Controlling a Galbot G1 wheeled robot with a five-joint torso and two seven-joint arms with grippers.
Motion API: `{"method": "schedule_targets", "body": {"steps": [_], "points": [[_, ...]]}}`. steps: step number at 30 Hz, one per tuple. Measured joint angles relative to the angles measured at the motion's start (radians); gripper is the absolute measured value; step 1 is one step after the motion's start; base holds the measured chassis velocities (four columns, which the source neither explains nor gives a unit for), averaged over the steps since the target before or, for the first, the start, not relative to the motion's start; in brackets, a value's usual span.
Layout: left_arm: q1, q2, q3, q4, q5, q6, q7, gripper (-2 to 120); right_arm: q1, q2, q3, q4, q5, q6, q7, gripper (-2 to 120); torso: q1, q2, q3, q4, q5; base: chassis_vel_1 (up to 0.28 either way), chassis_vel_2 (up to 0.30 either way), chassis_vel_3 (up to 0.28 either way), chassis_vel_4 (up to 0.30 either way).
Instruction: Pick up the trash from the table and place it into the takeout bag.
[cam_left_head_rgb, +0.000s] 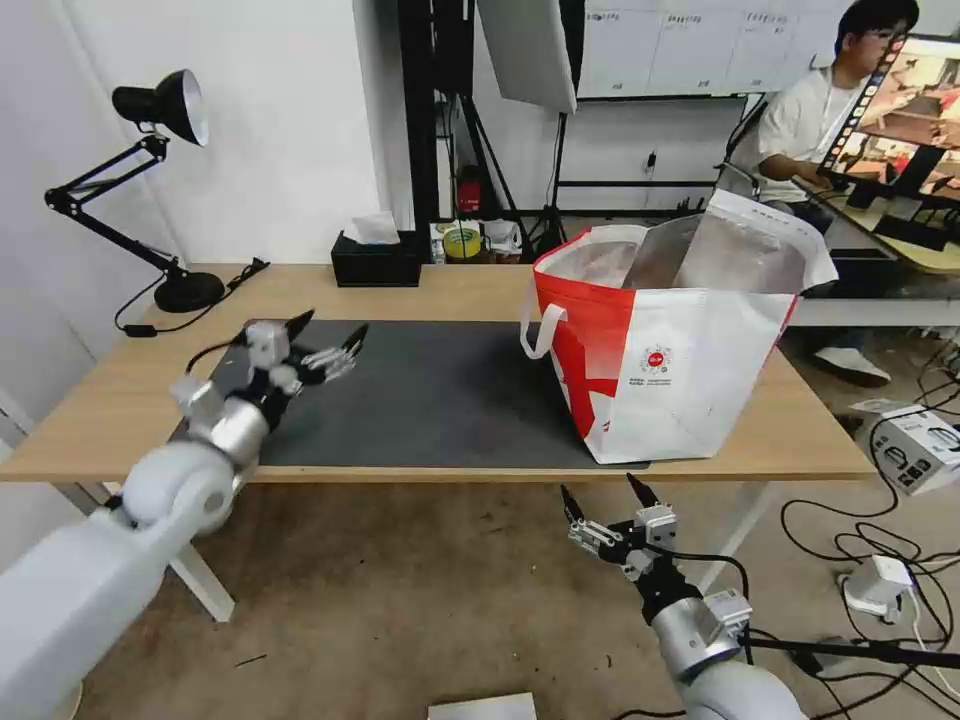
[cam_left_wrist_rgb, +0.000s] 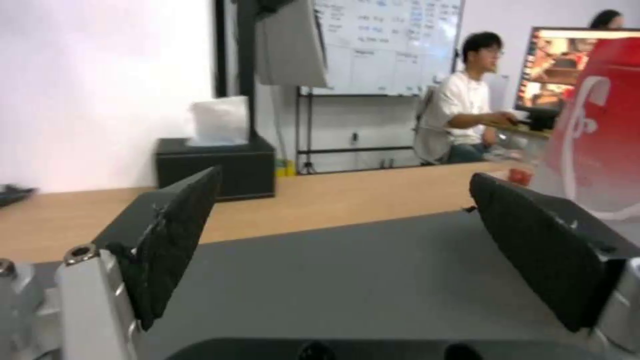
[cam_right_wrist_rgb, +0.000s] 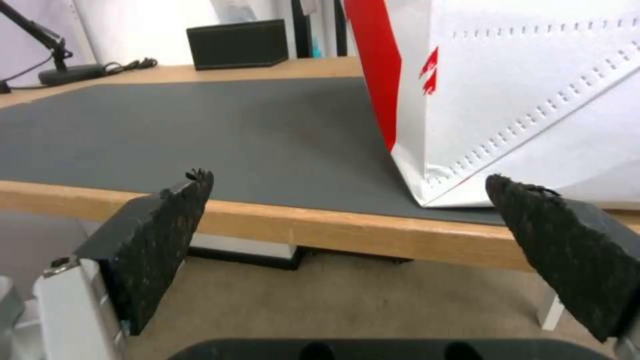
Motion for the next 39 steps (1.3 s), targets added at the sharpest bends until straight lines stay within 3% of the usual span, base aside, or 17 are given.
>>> {"method": "schedule_targets", "body": {"steps": [3, 13, 17, 25, 39], "points": [[0.067, -0.019, -0.054, -0.011, 0.033, -0.003, 0.001, 100, 0.0, 0.0, 0.0, 0.0, 0.0, 0.0, 0.0, 100, 0.0, 0.0, 0.0, 0.0003, -0.0002, 0.0, 0.0, 0.0, 0.0], [0.139, -0.078, -0.072, 0.01, 0.116, -0.049, 0.002, 100, 0.0, 0.0, 0.0, 0.0, 0.0, 0.0, 0.0, 100, 0.0, 0.0, 0.0, -0.0001, -0.0002, 0.0, 0.0, 0.0, 0.0], [0.213, -0.093, -0.126, 0.013, 0.141, -0.074, 0.001, 100, 0.0, 0.0, 0.0, 0.0, 0.0, 0.0, 0.0, 100, 0.0, 0.0, 0.0, 0.0001, -0.0003, 0.0, 0.0, 0.0, 0.0], [0.321, -0.105, -0.224, 0.017, 0.141, -0.111, 0.017, 100, 0.0, 0.0, 0.0, 0.0, 0.0, 0.0, 0.0, 100, 0.0, 0.0, 0.0, 0.0, 0.0, 0.0, 0.0, 0.0, 0.0], [0.441, -0.145, -0.314, 0.006, 0.132, -0.116, 0.024, 100, 0.0, 0.0, 0.0, 0.0, 0.0, 0.0, 0.0, 100, 0.0, 0.0, 0.0, 0.0, -0.0002, 0.0, 0.0, 0.0, 0.0]]}}
